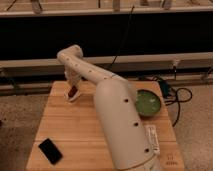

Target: Place the pepper on the white sponge

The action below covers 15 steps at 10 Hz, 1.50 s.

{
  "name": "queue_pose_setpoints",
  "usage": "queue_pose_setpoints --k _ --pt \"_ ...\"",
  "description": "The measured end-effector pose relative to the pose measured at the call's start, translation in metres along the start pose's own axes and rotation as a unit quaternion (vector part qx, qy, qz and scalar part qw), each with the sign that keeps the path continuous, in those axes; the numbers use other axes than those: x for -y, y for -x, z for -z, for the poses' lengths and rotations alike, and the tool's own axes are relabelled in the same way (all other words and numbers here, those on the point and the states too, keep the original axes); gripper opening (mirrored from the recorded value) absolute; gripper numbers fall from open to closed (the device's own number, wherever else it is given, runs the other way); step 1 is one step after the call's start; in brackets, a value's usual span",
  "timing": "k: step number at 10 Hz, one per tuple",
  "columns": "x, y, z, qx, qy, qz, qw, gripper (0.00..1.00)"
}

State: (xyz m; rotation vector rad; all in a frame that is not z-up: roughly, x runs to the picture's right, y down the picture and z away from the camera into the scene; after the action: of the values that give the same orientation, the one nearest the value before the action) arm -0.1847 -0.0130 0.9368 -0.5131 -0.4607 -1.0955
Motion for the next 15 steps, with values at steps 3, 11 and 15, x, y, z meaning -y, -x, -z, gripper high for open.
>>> queue_pose_setpoints --k 3,11,15 --pt "0.003 -0.008 -0.019 0.008 -0.002 -0.006 1.0 0.09" --pt "0.022 0.003 -0.026 0.026 -0.026 0.008 0.9993 0.8" --pt "0.027 0.007 -0.026 0.029 -0.029 0.017 0.999 0.8"
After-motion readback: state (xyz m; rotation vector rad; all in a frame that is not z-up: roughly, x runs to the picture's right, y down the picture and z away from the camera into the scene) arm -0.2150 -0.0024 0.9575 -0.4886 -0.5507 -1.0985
